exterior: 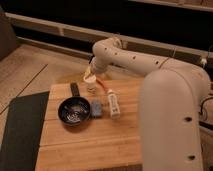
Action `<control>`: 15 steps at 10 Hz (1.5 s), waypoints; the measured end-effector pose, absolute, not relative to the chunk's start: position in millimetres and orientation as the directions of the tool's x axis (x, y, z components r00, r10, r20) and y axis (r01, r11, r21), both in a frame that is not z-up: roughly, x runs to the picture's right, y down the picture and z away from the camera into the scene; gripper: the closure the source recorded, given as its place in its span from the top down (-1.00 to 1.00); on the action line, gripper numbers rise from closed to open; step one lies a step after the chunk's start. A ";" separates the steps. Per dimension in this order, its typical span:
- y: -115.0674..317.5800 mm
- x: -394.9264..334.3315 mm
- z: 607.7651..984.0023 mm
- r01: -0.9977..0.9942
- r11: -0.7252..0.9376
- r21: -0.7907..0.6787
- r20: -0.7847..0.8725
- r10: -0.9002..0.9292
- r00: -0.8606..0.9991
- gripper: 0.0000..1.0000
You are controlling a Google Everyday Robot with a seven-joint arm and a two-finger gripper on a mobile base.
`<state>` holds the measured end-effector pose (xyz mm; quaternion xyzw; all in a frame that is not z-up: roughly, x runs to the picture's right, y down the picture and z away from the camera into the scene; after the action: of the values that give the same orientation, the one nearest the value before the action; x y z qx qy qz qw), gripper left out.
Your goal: Pick up the ceramic cup
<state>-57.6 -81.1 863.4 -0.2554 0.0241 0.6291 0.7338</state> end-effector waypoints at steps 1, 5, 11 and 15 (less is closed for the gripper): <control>-86.7 -54.7 875.9 -0.935 0.092 -0.342 -0.367 0.903 0.223 0.30; -105.8 -50.9 911.7 -0.936 0.152 -0.318 -0.383 0.882 0.273 0.30; -124.1 -47.3 912.9 -0.943 0.179 -0.281 -0.307 0.914 0.265 0.30; -125.0 -48.7 916.6 -0.947 0.172 -0.270 -0.238 0.942 0.238 0.30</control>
<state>-48.7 -125.0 916.6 -0.1829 0.0079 0.6170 0.7654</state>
